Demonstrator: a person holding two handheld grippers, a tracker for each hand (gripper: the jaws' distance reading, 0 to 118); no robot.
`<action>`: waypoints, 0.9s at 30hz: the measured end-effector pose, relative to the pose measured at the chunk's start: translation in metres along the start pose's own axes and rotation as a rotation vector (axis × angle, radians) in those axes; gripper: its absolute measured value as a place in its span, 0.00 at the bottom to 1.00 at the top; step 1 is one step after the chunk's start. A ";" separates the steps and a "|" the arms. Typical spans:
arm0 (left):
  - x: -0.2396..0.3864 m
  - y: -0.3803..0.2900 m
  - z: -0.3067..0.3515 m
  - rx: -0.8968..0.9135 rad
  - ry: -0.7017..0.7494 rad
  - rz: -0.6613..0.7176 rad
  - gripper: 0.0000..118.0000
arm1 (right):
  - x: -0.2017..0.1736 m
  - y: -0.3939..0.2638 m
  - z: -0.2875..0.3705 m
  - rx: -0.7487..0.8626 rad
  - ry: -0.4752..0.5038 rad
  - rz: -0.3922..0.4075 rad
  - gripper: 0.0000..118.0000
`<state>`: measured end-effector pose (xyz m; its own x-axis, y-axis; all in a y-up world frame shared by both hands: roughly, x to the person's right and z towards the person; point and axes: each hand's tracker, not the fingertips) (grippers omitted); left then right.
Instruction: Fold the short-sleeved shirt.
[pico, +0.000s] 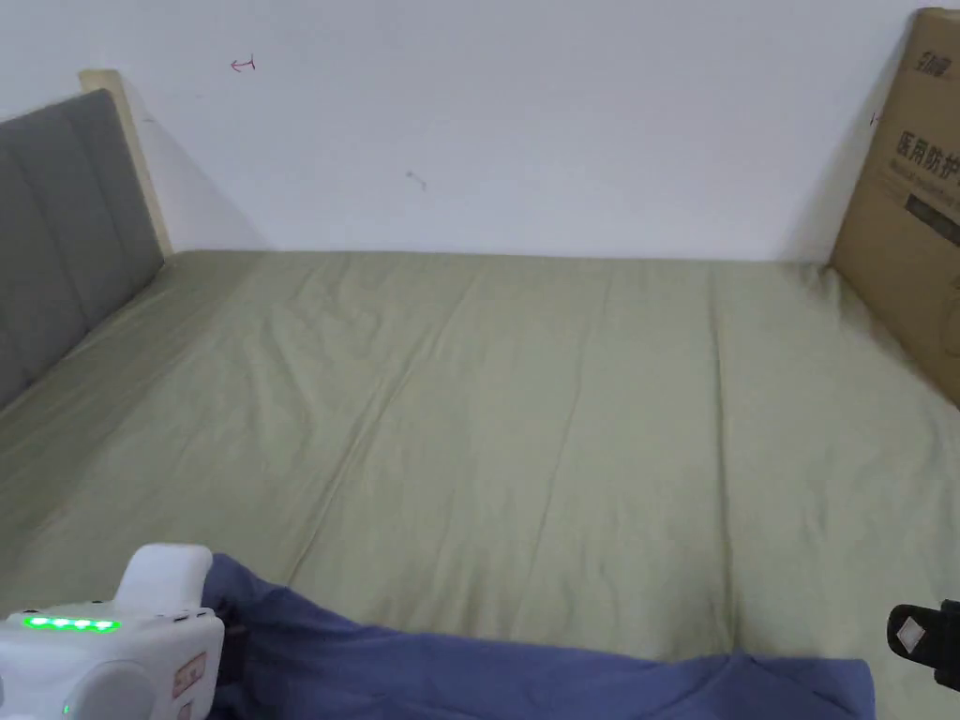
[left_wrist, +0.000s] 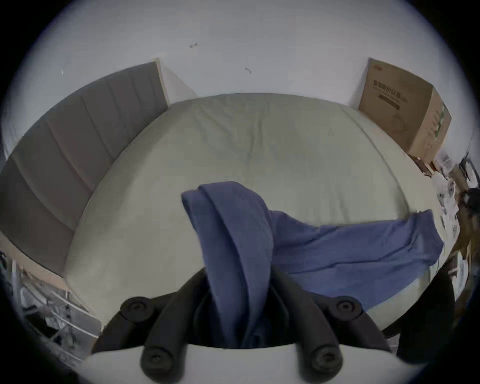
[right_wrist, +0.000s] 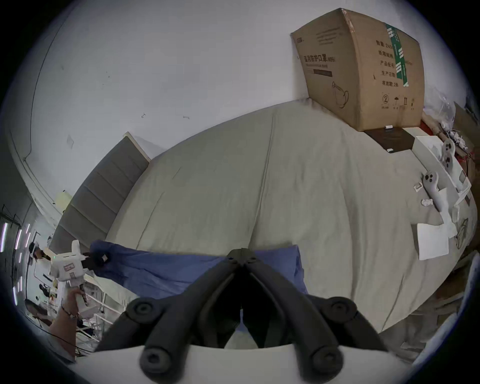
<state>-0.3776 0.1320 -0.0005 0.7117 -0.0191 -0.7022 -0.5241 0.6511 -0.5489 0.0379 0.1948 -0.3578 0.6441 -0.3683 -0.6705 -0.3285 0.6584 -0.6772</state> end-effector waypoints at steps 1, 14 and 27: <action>0.007 0.002 -0.001 -0.014 -0.089 0.039 0.06 | 0.002 0.000 0.000 0.003 0.008 -0.009 0.00; 0.194 0.007 -0.075 -0.365 -0.724 0.113 0.85 | 0.016 -0.008 -0.018 -0.047 0.053 -0.015 0.00; 0.139 0.007 -0.050 -0.199 -0.426 0.087 0.01 | 0.031 -0.007 -0.026 -0.056 0.064 -0.026 0.00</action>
<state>-0.3058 0.0962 -0.1246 0.7677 0.3691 -0.5238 -0.6402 0.4774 -0.6019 0.0428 0.1615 -0.3815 0.6081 -0.4271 -0.6692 -0.3512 0.6112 -0.7093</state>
